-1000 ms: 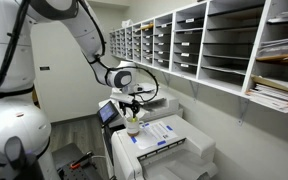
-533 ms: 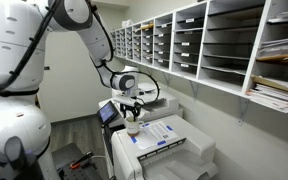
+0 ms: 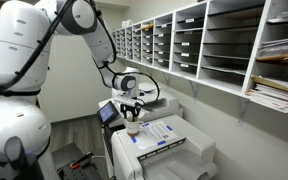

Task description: Put the yellow sharpie on the printer

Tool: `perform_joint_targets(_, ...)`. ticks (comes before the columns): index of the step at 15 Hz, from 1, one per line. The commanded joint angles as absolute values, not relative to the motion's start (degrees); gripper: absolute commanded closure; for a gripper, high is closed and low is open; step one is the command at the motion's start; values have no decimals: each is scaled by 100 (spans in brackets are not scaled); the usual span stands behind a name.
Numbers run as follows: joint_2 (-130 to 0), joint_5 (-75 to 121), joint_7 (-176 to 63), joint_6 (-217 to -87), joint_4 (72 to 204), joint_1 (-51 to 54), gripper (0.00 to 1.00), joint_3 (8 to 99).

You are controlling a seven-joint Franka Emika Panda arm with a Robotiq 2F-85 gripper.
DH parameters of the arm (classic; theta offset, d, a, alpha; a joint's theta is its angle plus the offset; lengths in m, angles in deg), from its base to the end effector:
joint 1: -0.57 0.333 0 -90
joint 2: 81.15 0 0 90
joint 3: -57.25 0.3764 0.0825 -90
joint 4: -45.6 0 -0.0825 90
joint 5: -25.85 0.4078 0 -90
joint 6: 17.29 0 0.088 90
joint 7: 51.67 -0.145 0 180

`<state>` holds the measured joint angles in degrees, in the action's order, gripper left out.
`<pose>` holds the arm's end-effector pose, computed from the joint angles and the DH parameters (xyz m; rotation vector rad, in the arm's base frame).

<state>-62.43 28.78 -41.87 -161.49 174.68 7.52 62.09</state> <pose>0.5527 0.1168 0.2123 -3.0432 -0.5080 0.0975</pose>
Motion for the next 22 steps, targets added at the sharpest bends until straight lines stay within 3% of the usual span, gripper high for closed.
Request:
perform_joint_targets(1,-6235,2875,-4148,-15909,17354,614,37,6331)
perform_joint_targets(5,-6313,2865,-4217,-15976,17396,586,31,6304)
perform_joint_targets(8,-6362,2926,-4099,-15984,17426,524,34,6353)
perform_joint_targets(11,-6334,2940,-4105,-15978,17384,501,49,6367)
perform_joint_targets(14,-6341,2934,-4107,-16000,17392,488,57,6360)
perform_joint_targets(22,-6229,2902,-4125,-16176,17355,475,52,6358)
